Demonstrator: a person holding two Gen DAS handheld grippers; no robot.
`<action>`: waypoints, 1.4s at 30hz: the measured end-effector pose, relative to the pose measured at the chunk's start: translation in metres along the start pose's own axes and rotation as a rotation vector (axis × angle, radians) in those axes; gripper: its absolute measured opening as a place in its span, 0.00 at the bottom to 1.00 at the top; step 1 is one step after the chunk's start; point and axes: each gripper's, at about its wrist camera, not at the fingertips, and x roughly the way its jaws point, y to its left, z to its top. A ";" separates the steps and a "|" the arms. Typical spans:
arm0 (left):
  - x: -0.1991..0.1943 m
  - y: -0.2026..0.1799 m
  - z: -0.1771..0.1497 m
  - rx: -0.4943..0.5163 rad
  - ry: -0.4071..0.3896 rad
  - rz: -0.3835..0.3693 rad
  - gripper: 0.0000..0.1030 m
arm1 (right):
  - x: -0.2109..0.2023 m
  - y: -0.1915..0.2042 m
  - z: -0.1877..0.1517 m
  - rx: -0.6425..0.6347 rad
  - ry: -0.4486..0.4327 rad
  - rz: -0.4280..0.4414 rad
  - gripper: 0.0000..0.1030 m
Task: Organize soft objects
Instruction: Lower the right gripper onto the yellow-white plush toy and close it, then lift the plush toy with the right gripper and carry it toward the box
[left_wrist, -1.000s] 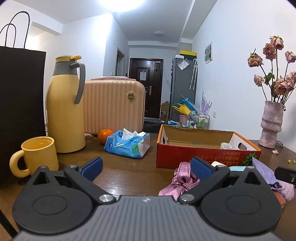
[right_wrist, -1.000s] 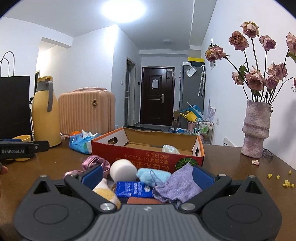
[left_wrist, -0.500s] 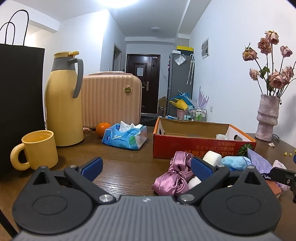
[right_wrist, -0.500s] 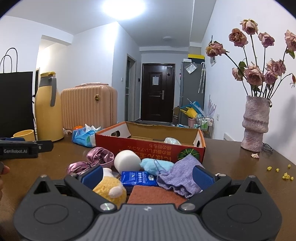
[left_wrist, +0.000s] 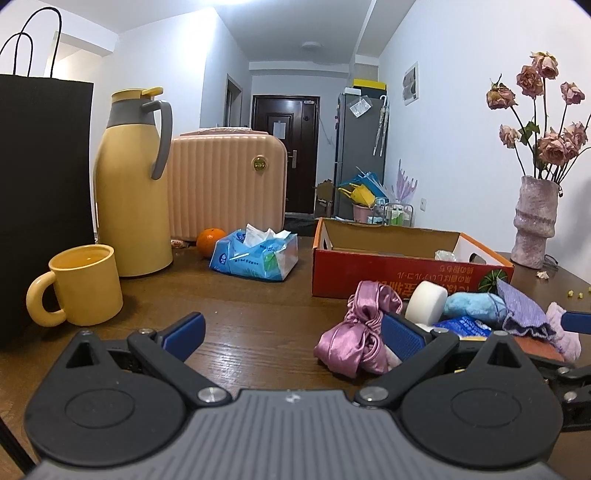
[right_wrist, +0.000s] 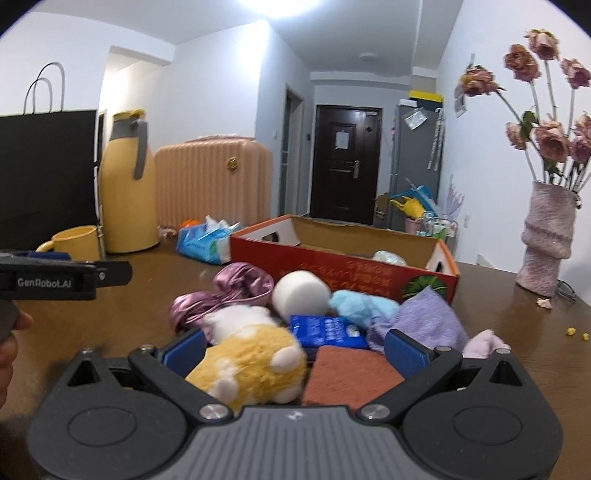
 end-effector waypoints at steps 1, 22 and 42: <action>-0.001 0.001 -0.001 0.001 0.003 -0.001 1.00 | 0.001 0.003 -0.001 -0.005 0.004 0.005 1.00; -0.012 0.025 -0.010 -0.021 0.035 0.008 1.00 | 0.059 0.037 0.001 0.056 0.198 -0.014 0.91; -0.009 0.029 -0.010 -0.043 0.056 0.021 1.00 | 0.058 0.035 0.003 0.063 0.168 -0.013 0.71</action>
